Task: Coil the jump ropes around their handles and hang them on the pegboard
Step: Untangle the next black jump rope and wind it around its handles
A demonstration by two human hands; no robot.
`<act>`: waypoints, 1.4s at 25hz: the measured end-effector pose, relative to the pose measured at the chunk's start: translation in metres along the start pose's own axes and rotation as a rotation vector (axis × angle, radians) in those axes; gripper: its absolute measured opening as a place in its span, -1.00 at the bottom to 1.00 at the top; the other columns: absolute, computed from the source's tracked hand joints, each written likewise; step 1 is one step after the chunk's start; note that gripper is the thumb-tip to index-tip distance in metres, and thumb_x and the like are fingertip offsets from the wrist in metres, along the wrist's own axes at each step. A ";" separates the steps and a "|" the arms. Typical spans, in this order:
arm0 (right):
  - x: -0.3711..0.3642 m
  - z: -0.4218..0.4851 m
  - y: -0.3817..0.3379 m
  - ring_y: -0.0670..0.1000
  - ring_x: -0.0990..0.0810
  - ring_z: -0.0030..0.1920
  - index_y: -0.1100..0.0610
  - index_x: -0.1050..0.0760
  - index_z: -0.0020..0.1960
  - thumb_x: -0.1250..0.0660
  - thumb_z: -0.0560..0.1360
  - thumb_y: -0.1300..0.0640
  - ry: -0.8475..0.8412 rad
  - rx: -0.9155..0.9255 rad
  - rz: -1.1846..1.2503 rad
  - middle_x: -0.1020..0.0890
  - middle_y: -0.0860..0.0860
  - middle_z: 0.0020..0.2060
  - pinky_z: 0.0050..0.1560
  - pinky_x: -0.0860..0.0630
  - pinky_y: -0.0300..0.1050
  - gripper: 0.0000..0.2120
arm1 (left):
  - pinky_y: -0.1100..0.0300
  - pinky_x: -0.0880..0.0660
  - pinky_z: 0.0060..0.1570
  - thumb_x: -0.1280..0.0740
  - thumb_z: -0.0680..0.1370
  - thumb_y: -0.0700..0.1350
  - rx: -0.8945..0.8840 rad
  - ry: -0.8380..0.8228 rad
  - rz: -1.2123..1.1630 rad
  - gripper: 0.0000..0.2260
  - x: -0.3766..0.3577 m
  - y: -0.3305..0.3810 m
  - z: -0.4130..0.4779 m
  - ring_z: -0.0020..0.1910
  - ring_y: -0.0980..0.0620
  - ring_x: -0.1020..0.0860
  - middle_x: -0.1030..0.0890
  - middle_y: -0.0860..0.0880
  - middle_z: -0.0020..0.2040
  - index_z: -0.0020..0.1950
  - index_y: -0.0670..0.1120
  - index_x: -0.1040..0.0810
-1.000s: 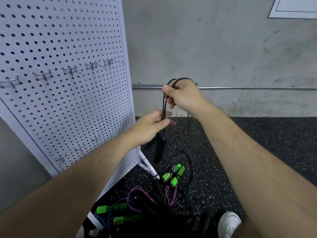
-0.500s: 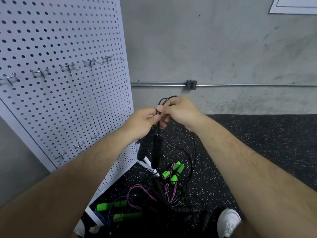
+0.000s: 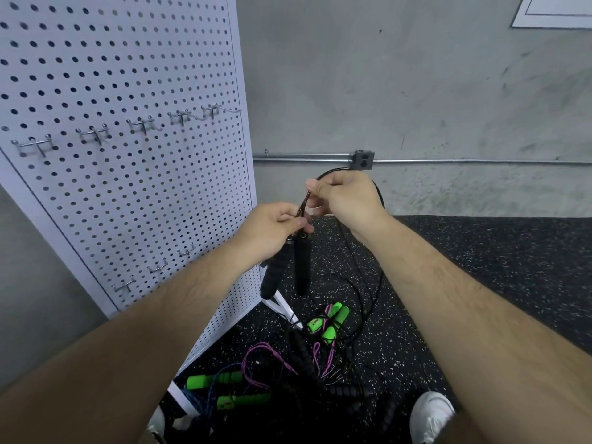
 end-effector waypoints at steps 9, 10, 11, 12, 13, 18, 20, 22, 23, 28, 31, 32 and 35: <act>-0.036 -0.049 0.046 0.11 -0.42 0.41 0.03 0.01 0.57 -0.45 0.13 -0.55 -0.173 0.066 -0.834 -0.35 0.06 0.46 0.36 -0.44 0.18 0.26 | -0.01 -0.63 0.12 -0.34 0.63 -0.19 0.103 0.255 -0.378 -0.85 0.018 0.009 0.006 -0.04 -0.09 -0.70 -0.75 -0.07 -0.08 0.00 -0.23 -0.67; -0.041 -0.052 0.047 0.13 -0.41 0.40 0.06 0.03 0.57 -0.46 0.15 -0.54 -0.118 0.095 -0.888 -0.35 0.07 0.44 0.34 -0.45 0.17 0.27 | 0.00 -0.64 0.10 -0.34 0.64 -0.19 0.098 0.260 -0.405 -0.86 0.017 0.010 0.005 -0.03 -0.10 -0.70 -0.74 -0.08 -0.07 -0.03 -0.21 -0.66; -0.046 -0.054 0.047 0.14 -0.42 0.39 0.09 0.05 0.57 -0.48 0.19 -0.49 -0.072 0.115 -0.912 -0.35 0.09 0.43 0.32 -0.45 0.17 0.25 | 0.02 -0.64 0.08 -0.33 0.64 -0.20 0.097 0.268 -0.436 -0.85 0.016 0.011 0.004 -0.03 -0.11 -0.69 -0.74 -0.08 -0.07 -0.07 -0.19 -0.66; -0.049 -0.054 0.046 0.16 -0.44 0.36 0.11 0.06 0.57 -0.51 0.24 -0.41 -0.042 0.122 -0.917 -0.35 0.10 0.41 0.29 -0.47 0.15 0.21 | 0.03 -0.63 0.07 -0.33 0.64 -0.20 0.098 0.275 -0.470 -0.85 0.016 0.013 0.003 -0.02 -0.12 -0.69 -0.74 -0.09 -0.07 -0.09 -0.18 -0.65; -0.051 -0.053 0.045 0.17 -0.48 0.32 0.12 0.05 0.56 -0.54 0.29 -0.30 -0.027 0.131 -0.907 -0.36 0.10 0.38 0.24 -0.50 0.13 0.13 | 0.02 -0.63 0.10 -0.33 0.65 -0.20 0.102 0.287 -0.492 -0.84 0.017 0.013 0.003 -0.01 -0.11 -0.69 -0.74 -0.09 -0.07 -0.10 -0.16 -0.64; -0.041 -0.045 0.035 0.15 -0.61 0.03 0.11 -0.21 0.36 -0.52 0.36 -0.03 -0.081 0.226 -0.959 -0.48 0.08 0.20 -0.09 -0.52 -0.02 -0.28 | -0.07 -0.65 0.06 -0.29 0.67 -0.03 0.075 0.296 -0.107 -0.73 0.036 0.006 0.001 -0.14 -0.02 -0.71 -0.72 -0.05 -0.18 -0.13 -0.12 -0.64; -0.031 -0.037 0.030 0.13 -0.60 -0.01 0.09 -0.26 0.34 -0.50 0.36 -0.02 -0.133 0.270 -1.042 -0.51 0.06 0.18 -0.14 -0.47 -0.06 -0.33 | -0.01 -0.63 -0.08 -0.25 0.65 -0.01 -0.042 0.323 0.437 -0.75 0.050 0.011 -0.005 -0.20 -0.05 -0.65 -0.66 -0.05 -0.21 -0.13 -0.11 -0.58; -0.022 -0.032 0.025 0.13 -0.59 -0.03 0.06 -0.28 0.34 -0.48 0.35 -0.03 -0.175 0.311 -1.127 -0.53 0.03 0.17 -0.14 -0.49 -0.05 -0.35 | 0.11 -0.51 0.13 -0.31 0.55 -0.12 -0.230 0.271 0.756 -0.83 0.050 0.022 -0.015 0.07 0.00 -0.56 -0.59 -0.01 0.06 0.12 -0.07 -0.55; -0.020 -0.030 0.023 0.13 -0.59 -0.04 0.05 -0.28 0.34 -0.47 0.34 -0.04 -0.188 0.331 -1.154 -0.54 0.02 0.17 -0.14 -0.50 -0.04 -0.34 | 0.12 -0.37 0.34 -0.36 0.49 -0.14 -0.298 0.164 0.837 -0.59 0.044 0.021 -0.018 0.27 0.01 -0.45 -0.50 -0.02 0.26 0.34 -0.07 -0.47; -0.024 -0.035 0.014 0.14 -0.61 0.05 0.05 -0.25 0.43 -0.47 0.34 -0.08 -0.216 0.456 -1.176 -0.55 0.01 0.22 -0.15 -0.38 -0.10 -0.25 | 0.07 -0.10 0.50 -0.47 0.45 0.01 -0.444 0.009 1.034 -0.15 0.016 0.007 -0.017 0.44 -0.03 -0.31 -0.30 -0.03 0.47 0.62 -0.09 -0.09; -0.030 -0.040 0.010 0.15 -0.62 0.04 0.07 -0.28 0.41 -0.44 0.36 -0.09 -0.193 0.506 -1.198 -0.57 0.02 0.19 -0.15 -0.37 -0.10 -0.30 | 0.15 -0.33 0.23 -0.48 0.44 -0.06 -0.517 0.101 1.029 -0.46 0.017 0.018 -0.010 0.14 0.02 -0.47 -0.44 0.01 0.20 0.37 -0.05 -0.39; -0.029 -0.039 0.009 0.14 -0.61 0.06 0.07 -0.30 0.39 -0.43 0.36 -0.10 -0.162 0.510 -1.203 -0.57 0.02 0.19 -0.11 -0.42 -0.08 -0.32 | 0.18 -0.34 0.14 -0.49 0.45 -0.06 -0.507 0.108 1.029 -0.53 0.017 0.021 -0.009 0.06 0.04 -0.47 -0.43 0.01 0.14 0.30 -0.06 -0.40; -0.010 -0.034 0.006 0.12 -0.56 0.14 0.05 -0.33 0.38 -0.42 0.35 -0.20 -0.009 0.461 -1.194 -0.56 0.01 0.20 0.09 -0.53 0.04 -0.31 | 0.22 -0.32 -0.06 -0.49 0.47 -0.07 -0.428 0.171 1.003 -0.60 0.022 0.023 -0.005 -0.08 0.03 -0.46 -0.34 0.01 0.03 0.20 -0.10 -0.39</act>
Point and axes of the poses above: each hand's wrist, its own z-axis towards the middle knuckle, its own x-axis out of the back of the hand, y = z × x, the point moved 4 cm from there along z, towards the middle knuckle
